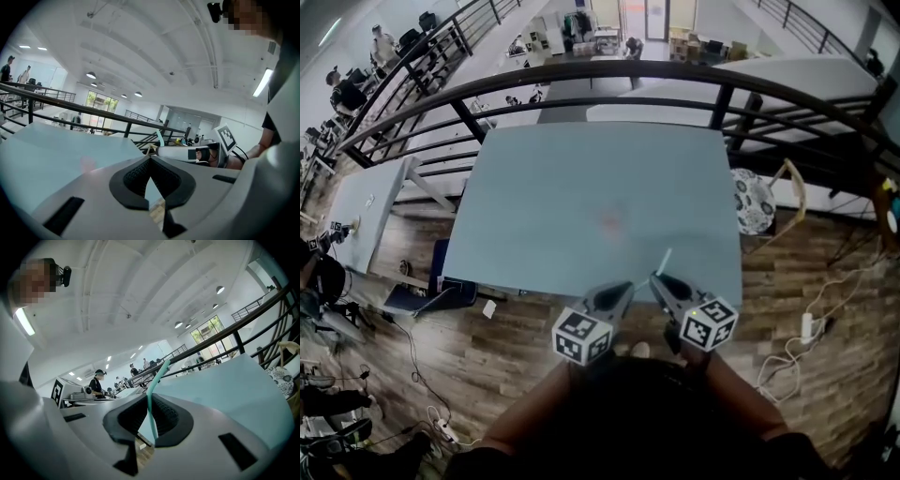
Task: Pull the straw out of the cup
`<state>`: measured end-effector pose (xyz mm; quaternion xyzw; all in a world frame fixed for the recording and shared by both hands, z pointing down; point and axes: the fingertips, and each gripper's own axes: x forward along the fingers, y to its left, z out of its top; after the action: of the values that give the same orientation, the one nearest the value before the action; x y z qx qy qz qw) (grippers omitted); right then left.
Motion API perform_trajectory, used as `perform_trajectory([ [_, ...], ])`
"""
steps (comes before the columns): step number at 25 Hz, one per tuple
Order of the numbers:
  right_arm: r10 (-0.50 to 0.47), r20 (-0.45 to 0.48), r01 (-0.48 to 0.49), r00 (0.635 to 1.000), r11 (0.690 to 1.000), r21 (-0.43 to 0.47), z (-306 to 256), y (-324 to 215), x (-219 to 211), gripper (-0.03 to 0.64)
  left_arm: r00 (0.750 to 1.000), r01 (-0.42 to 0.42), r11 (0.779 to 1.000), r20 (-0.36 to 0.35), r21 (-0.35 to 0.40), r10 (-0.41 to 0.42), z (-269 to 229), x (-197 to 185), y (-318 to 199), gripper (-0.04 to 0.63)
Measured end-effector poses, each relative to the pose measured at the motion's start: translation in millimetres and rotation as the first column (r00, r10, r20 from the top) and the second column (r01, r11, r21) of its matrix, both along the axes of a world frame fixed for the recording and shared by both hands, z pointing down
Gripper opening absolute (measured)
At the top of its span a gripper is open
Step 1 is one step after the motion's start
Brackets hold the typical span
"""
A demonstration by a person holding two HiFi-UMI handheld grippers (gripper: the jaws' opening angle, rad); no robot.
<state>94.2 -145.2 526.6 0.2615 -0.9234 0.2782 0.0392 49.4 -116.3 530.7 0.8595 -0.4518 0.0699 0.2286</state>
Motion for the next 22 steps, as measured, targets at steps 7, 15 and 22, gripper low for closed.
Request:
perform_trajectory([
  [7, -0.002, 0.009, 0.003, 1.0, 1.0, -0.017, 6, 32, -2, 0.04, 1.0, 0.014, 1.0, 0.009, -0.008, -0.014, 1, -7, 29, 0.011],
  [15, 0.039, -0.003, -0.039, 0.999, 0.999, -0.02, 4, 70, -27, 0.038, 0.999, -0.039, 0.999, 0.005, 0.004, 0.039, -5, -33, 59, 0.011],
  [22, 0.068, -0.002, -0.068, 0.998, 0.997, -0.021, 2, 113, -66, 0.038, 0.998, -0.066, 0.998, -0.005, 0.003, 0.066, -10, -72, 96, 0.011],
])
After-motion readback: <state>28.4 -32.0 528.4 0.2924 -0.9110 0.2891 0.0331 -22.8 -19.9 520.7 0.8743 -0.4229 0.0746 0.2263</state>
